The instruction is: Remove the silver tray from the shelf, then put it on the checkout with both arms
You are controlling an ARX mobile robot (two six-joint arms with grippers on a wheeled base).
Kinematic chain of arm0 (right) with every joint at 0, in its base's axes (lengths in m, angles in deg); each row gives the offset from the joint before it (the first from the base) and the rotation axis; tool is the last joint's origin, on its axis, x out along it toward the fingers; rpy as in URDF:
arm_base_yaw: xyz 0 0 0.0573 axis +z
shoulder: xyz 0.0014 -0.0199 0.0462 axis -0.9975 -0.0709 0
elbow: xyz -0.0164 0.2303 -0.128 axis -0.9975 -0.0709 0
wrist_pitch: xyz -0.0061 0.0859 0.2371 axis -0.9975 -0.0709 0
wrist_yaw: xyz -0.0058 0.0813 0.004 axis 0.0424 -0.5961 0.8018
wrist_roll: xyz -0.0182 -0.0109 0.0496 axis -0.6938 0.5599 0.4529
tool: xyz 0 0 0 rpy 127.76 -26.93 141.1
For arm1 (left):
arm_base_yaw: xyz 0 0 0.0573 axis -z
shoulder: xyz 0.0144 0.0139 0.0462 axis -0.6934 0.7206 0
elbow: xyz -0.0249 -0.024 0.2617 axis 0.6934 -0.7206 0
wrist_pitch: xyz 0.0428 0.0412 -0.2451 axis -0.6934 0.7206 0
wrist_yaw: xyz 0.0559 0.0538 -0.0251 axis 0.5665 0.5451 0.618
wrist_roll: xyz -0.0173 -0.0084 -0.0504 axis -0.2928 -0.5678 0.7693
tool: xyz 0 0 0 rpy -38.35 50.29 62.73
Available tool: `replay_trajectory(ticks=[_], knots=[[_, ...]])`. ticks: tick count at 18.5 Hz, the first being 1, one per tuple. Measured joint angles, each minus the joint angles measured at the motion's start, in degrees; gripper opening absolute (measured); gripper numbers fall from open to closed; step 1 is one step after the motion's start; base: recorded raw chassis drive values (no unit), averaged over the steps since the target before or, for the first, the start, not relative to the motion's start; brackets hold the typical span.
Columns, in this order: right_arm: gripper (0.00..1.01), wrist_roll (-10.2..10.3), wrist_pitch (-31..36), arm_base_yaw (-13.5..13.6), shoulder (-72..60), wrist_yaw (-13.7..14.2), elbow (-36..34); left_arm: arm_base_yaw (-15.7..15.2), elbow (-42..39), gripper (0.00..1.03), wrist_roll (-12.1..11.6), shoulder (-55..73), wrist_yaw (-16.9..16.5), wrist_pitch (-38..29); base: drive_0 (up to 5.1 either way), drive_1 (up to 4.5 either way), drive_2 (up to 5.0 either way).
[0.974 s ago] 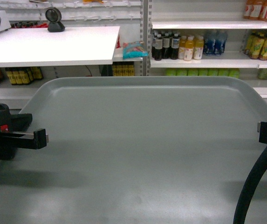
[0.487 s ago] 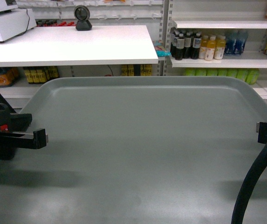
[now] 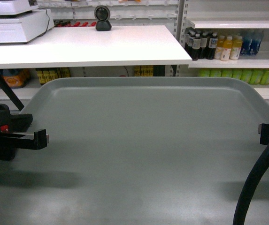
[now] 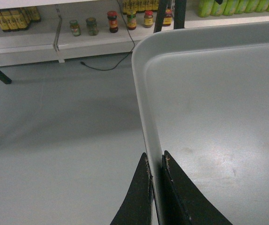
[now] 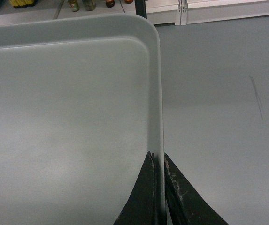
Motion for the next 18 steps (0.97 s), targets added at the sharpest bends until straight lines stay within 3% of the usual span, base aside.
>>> replay_trajectory(ticks=[13,18], knots=[[0.02,0.0,0.0,0.0,0.0,0.0,0.0,0.0,0.0,0.04,0.0,0.0,0.0,0.1,-4.8,2.41,2.4],[0.02,0.0,0.0,0.0,0.0,-0.1,0.1,-0.3,0.0,0.04,-0.4,0.0,-0.1,0.0,-0.5,0.27,0.3]])
